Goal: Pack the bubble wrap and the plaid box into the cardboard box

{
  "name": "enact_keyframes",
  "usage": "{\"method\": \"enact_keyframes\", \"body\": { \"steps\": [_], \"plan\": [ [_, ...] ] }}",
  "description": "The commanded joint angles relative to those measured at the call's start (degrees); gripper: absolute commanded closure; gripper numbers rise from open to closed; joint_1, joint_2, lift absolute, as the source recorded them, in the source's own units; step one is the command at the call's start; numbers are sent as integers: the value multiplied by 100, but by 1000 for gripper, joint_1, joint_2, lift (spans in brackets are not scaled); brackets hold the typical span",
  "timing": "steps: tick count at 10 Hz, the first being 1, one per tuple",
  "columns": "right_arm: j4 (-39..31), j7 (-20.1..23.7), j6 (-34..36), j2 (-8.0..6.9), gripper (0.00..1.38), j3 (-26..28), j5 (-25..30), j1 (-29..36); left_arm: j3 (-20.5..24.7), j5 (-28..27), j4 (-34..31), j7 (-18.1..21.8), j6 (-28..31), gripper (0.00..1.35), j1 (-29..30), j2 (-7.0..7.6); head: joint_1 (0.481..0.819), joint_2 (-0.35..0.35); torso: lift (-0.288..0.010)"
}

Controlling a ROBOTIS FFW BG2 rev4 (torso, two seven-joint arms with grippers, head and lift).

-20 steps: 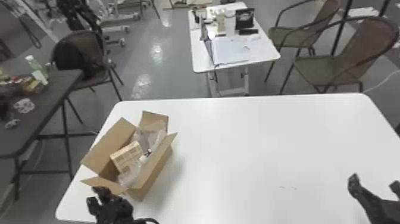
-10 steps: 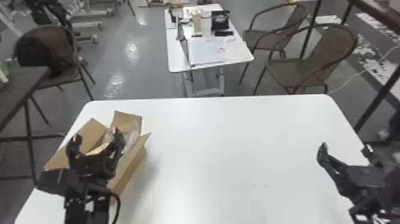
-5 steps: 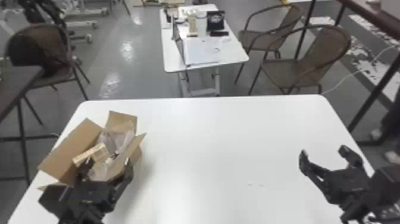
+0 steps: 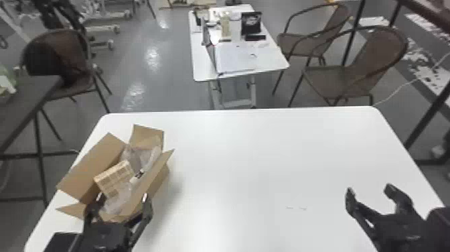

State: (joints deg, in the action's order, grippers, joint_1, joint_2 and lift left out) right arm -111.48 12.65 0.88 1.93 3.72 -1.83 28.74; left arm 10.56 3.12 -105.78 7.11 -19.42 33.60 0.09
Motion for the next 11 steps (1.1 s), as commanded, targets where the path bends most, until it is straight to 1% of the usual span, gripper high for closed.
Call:
{"method": "enact_keyframes", "body": {
  "steps": [1,3,5,7,10,11],
  "plan": [
    [-23,1,132,44,420,-2,-2,0,-63,110,-4,1,26,231,41,-24,695,115,-18],
    [-23,1,185,70,420,-2,-28,9,-125,268,-4,-193,8,231,208,-24,695,111,-18],
    [-58,10,220,88,418,-2,-37,44,-90,251,-4,-202,-27,231,252,-24,695,117,-18],
    [-129,36,308,185,418,-2,-54,140,-72,260,-4,-210,-88,231,322,-24,695,122,-18],
    [-137,54,325,185,418,-11,-37,105,-81,154,5,-210,-106,231,235,-24,695,122,-18],
    [-146,124,334,185,418,-11,-54,96,-90,119,14,-210,-97,231,191,-24,695,122,-18]
  ]
}}
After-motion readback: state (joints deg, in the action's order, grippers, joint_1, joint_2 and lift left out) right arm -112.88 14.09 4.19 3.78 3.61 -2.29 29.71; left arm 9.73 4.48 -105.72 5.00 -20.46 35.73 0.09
